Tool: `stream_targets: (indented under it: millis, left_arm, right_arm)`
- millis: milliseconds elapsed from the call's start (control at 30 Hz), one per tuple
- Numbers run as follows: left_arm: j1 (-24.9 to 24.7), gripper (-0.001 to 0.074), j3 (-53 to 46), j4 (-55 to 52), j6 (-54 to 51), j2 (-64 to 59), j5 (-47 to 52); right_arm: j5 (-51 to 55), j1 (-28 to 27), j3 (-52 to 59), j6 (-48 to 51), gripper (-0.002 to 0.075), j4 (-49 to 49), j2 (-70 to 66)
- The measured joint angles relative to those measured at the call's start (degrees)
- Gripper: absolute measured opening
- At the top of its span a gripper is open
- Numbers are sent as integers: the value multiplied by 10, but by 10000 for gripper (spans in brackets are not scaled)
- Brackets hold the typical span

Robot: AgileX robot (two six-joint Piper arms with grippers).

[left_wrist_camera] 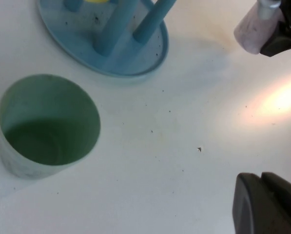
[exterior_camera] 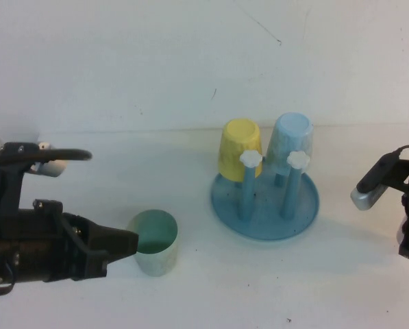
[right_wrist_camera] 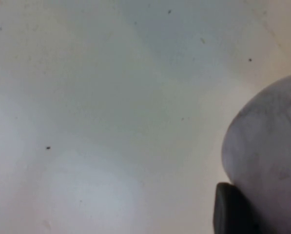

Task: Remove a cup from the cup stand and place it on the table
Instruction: Place the cup on the table

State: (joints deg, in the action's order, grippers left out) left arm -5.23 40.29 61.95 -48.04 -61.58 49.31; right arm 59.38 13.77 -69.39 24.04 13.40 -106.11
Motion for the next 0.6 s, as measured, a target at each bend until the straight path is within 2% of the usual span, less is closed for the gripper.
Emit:
stream_targets:
  millis: [233, 267, 433, 600]
  left_arm:
    - [0, -1, -8, -1, -44, -2, 1]
    - [0, -1, -8, -1, -47, -2, 1]
    - [0, -1, -8, -2, -56, -2, -5]
    - [0, -1, -9, -17, -57, -2, -21]
  right_arm:
    - [19, 0, -29, 41, 223, -44, -27]
    - [17, 0, -31, 50, 235, -53, -27]
    - [9, 0, -43, 56, 398, -90, -27]
    - [39, 0, -70, 27, 427, -99, -24]
